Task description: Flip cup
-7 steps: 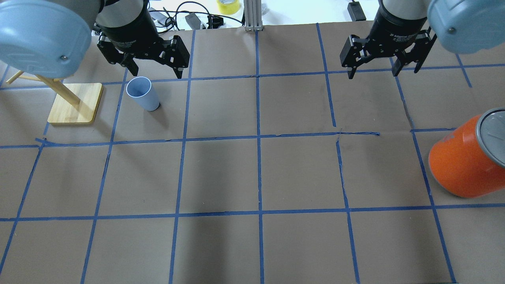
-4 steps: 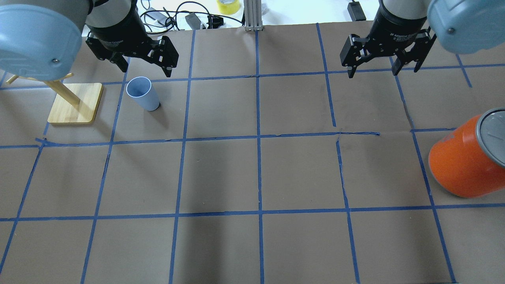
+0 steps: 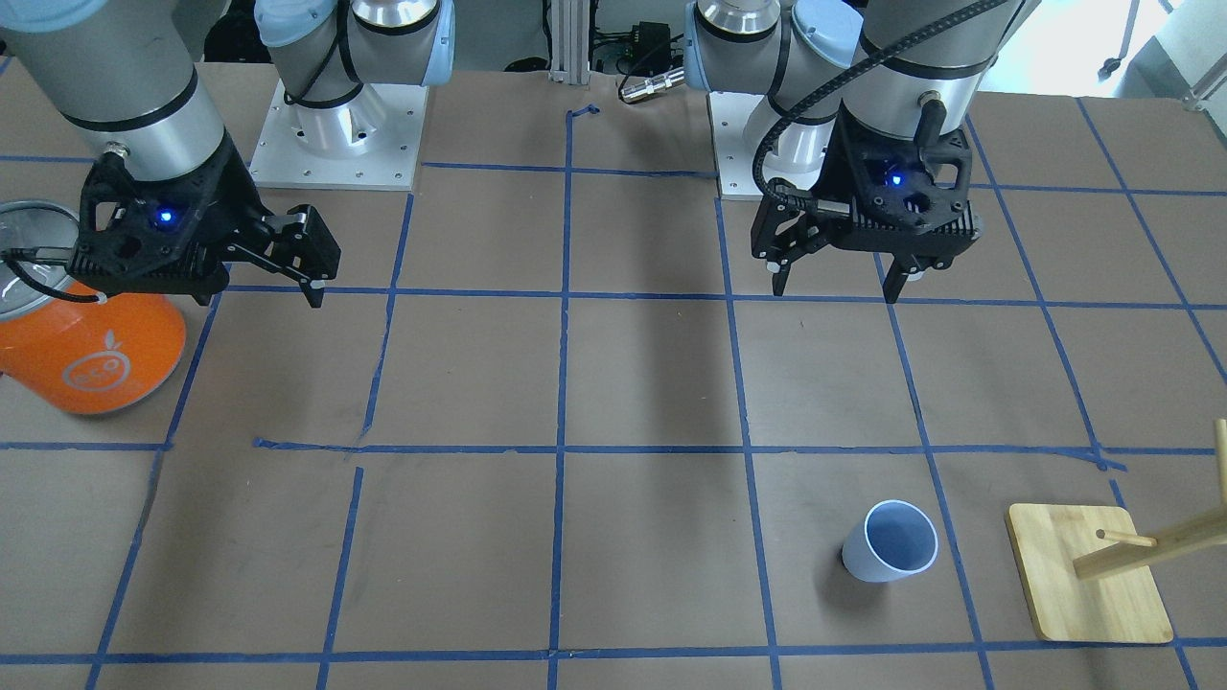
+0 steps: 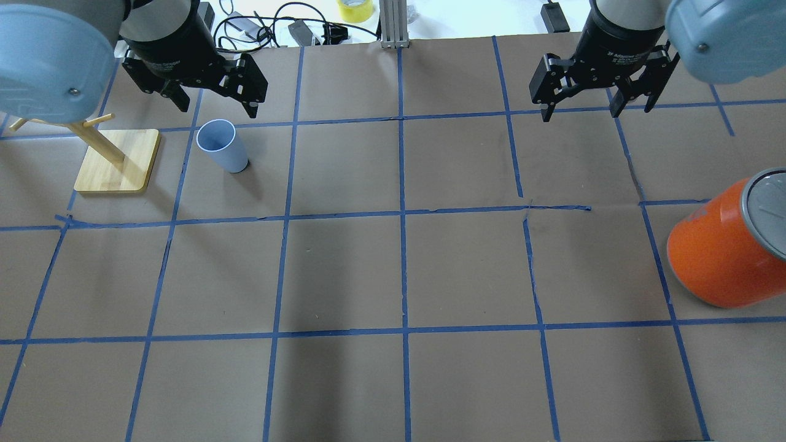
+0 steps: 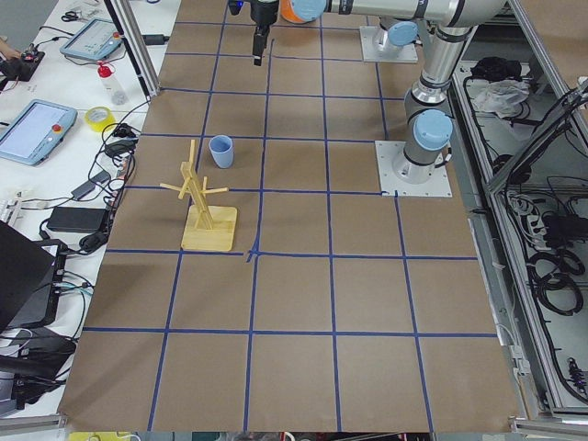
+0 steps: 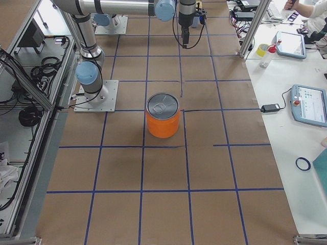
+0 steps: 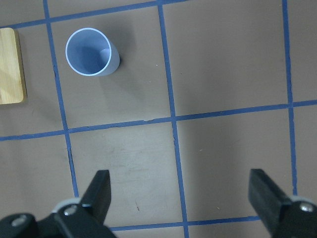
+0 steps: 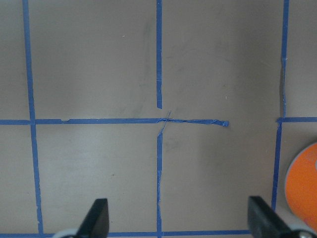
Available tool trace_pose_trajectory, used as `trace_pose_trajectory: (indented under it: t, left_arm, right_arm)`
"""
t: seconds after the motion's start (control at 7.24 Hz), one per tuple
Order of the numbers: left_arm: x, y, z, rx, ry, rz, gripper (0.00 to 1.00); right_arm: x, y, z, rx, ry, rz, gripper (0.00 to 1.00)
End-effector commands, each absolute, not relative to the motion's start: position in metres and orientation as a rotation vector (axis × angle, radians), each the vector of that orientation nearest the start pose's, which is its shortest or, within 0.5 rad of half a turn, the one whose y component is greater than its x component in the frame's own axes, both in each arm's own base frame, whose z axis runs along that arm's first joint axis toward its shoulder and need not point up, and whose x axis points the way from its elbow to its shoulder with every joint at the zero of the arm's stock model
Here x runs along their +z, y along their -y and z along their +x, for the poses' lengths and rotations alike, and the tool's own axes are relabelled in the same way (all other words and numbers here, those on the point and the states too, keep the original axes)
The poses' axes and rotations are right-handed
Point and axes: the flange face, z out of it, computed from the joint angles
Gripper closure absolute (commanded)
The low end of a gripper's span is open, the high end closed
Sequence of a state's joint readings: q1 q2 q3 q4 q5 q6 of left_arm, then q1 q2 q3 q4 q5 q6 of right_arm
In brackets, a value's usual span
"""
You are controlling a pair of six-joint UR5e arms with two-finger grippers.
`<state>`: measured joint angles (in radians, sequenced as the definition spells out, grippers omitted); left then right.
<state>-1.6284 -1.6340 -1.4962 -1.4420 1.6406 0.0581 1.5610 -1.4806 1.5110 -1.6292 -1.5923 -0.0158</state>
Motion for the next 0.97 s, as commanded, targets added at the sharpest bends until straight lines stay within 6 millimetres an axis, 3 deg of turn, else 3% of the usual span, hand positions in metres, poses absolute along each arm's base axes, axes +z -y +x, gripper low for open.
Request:
trace_pose_trajectory:
  t: [0.0, 0.83]
  left_arm:
    - [0.5071, 0.5235, -0.1565, -0.217, -3.062, 0.169, 0.00]
    - [0.5106, 0.5166, -0.1571, -0.226, -3.063, 0.167, 0.00]
  right_arm:
    - [0.4761, 0.5345, 0.1262, -0.041, -3.163, -0.007, 0.00]
    - [0.4776, 0.5334, 0.1261, -0.043, -3.165, -0.012, 0.00]
